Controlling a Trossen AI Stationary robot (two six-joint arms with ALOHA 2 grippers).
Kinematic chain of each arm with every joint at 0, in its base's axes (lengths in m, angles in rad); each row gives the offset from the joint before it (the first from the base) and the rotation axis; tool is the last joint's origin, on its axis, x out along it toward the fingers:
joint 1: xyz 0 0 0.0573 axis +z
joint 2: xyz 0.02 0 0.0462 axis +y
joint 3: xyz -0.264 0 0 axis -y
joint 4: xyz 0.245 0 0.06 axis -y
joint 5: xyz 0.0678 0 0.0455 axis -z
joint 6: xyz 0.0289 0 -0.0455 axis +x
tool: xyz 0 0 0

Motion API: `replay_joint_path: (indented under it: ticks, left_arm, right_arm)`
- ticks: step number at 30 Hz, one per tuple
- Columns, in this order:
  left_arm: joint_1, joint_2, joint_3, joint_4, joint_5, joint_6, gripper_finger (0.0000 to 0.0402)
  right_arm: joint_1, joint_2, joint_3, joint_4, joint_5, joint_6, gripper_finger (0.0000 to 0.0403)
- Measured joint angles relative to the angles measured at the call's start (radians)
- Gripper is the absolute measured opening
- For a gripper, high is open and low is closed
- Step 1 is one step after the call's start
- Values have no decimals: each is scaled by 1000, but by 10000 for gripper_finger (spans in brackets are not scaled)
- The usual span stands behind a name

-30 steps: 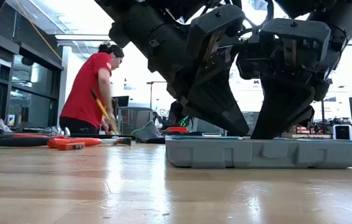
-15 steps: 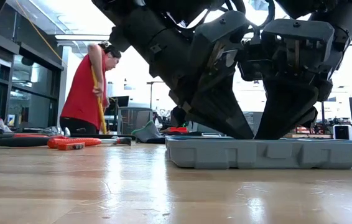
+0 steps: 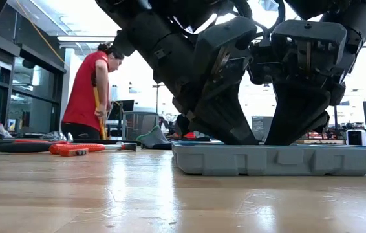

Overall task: Prefit tool cases
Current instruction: Put the screwdriver bit set into the gray tool case

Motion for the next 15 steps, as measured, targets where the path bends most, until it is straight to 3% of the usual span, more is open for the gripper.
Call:
replay_joint_path:
  ticks: [15]
  left_arm:
    - [-2,-1,-5,-22,5,-4,0]
  right_arm:
    - [0,62,3,48,-20,34,0]
